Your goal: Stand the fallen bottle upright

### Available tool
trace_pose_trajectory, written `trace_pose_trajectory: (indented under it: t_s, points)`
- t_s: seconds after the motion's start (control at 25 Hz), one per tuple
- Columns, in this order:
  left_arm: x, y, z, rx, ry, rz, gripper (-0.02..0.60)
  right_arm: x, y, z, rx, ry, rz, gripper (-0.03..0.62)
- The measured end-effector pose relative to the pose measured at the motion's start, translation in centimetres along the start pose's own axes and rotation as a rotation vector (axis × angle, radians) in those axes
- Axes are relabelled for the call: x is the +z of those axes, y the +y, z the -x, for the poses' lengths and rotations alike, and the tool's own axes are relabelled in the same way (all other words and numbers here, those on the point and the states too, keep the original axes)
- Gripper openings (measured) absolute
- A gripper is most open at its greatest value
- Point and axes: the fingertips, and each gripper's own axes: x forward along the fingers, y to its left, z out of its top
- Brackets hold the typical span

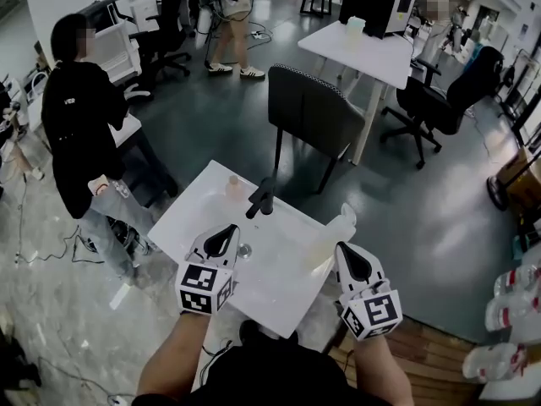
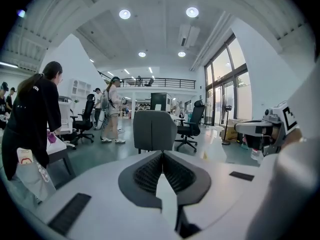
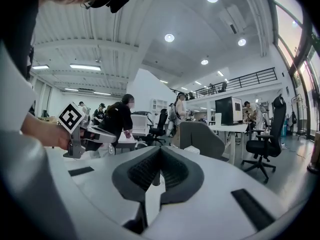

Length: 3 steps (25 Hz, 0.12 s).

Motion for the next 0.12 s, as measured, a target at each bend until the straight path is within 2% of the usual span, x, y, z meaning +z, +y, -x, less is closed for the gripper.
trace_pose_trajectory:
  t_s: [0.12]
  points:
    - [-0.08, -0.16, -0.27, 0.008, -0.002, 0.018, 0.02, 0.04, 0.1, -0.23, 0.015, -0.002, 0.007, 0.011]
